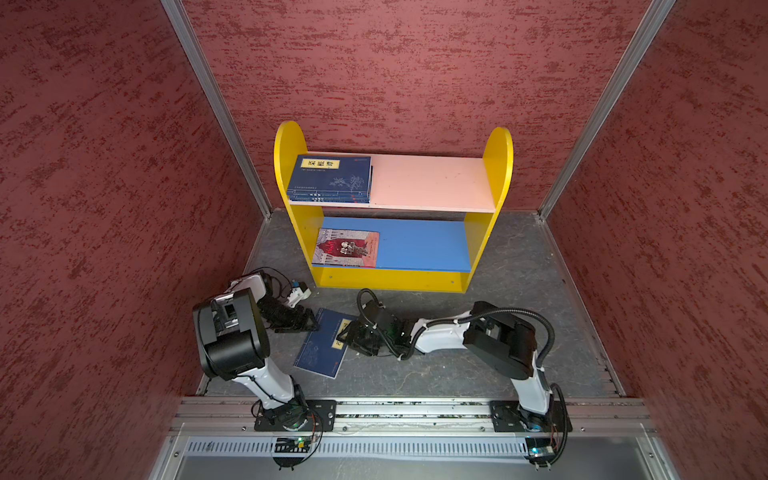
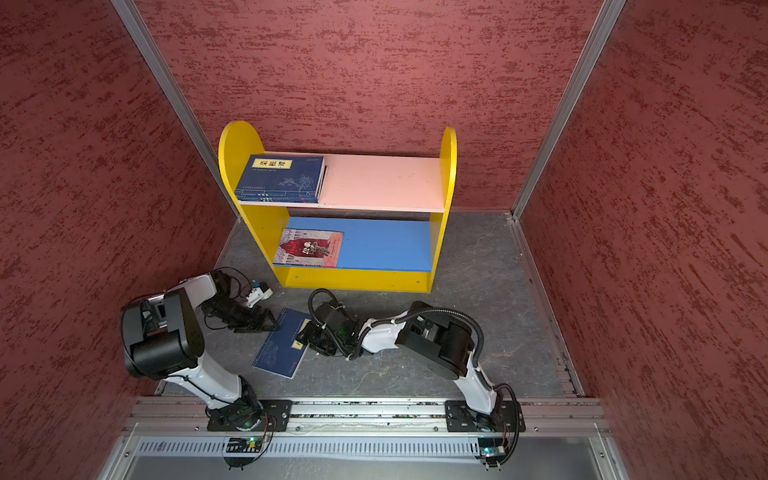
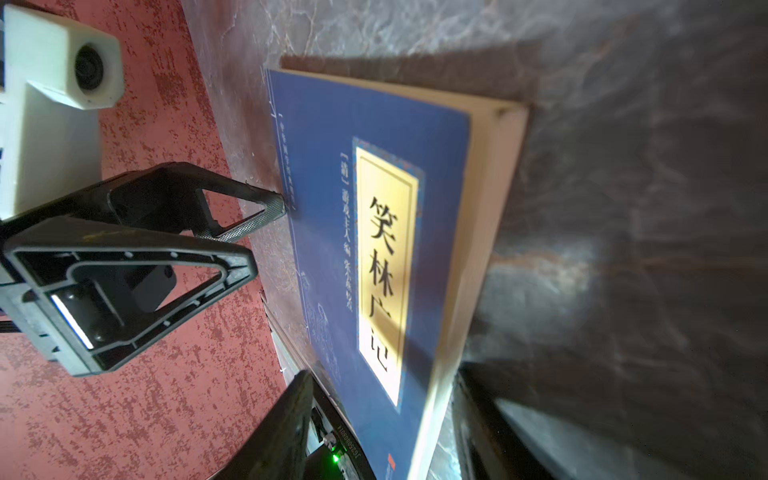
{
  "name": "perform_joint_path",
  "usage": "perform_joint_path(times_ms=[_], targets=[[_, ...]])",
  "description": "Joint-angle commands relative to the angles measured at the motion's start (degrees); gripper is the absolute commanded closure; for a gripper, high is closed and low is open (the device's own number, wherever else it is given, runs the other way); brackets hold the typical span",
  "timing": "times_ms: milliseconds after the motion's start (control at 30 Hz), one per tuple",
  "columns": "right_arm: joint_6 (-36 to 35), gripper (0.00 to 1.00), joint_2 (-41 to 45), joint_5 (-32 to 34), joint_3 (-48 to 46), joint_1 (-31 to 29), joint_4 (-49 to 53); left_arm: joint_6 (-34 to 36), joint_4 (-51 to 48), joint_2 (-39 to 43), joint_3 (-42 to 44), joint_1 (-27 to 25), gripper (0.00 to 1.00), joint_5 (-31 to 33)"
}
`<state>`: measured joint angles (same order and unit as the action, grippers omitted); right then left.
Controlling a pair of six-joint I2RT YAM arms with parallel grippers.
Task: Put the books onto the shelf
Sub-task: 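Close the left gripper on the raised edge of the book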
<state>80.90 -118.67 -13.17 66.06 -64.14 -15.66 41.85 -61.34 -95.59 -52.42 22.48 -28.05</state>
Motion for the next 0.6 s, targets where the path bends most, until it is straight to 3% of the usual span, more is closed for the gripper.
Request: perform_joint_path(times_ms=[0,567], targets=[[0.9,0.44,-3.0,-0.4,-0.7,0.3,6.2,2.8,-0.2,-1.2,1.3,-0.9,0.19,-0.6],[3.2,0.44,-3.0,1.7,-1.6,0.2,4.5,-3.9,-3.1,-3.8,-0.5,-8.2,0.21,-5.6]])
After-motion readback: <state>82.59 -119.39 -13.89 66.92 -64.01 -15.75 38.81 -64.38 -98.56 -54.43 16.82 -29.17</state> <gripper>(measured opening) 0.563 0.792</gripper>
